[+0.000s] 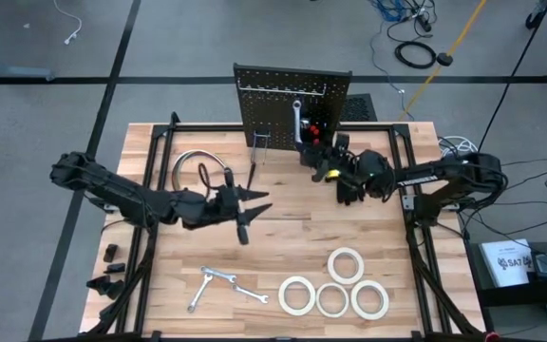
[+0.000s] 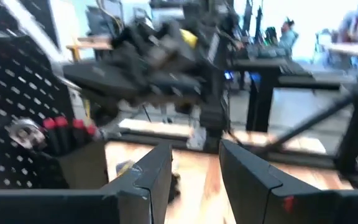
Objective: Hang tools onto peg board
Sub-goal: Hang the silver wrench on the peg board
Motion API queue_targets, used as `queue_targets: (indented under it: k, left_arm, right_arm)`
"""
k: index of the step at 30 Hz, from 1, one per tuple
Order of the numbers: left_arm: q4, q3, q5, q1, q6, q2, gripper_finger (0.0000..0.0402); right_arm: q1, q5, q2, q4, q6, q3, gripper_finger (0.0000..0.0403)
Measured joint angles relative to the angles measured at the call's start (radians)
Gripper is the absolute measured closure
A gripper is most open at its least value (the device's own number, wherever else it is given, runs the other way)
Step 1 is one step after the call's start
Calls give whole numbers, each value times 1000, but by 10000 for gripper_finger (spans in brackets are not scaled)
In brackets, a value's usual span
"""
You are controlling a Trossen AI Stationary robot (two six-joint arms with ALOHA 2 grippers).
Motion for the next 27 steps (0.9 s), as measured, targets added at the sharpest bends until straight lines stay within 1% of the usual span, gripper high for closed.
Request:
queue_targets:
  k: [3, 4, 7, 11, 14, 21, 25, 27]
  left_arm:
    - [55, 0, 2, 48, 15, 0, 265]
    - [76, 0, 20, 66, 18, 0, 265]
    - [126, 0, 127, 128, 16, -1, 265]
    - [119, 0, 225, 195, -54, 0, 265]
    - [138, 0, 303, 221, -72, 0, 265]
    - [145, 0, 331, 244, -88, 5, 265]
    - [182, 0, 341, 259, -138, 35, 265]
    - [212, 0, 376, 271, -160, 57, 265]
  right_arm:
    - [48, -6, -9, -39, -57, 0, 396]
    - [66, -6, -10, -51, -77, 0, 396]
    - [120, -11, -11, -68, -138, 0, 396]
    - [183, -12, -12, -63, -198, 0, 396]
    - [209, -10, -12, -54, -203, 0, 396]
    - [230, -7, 3, -43, -205, 0, 396]
    - [229, -7, 34, -45, -203, 5, 396]
    - [230, -10, 56, -42, -202, 20, 396]
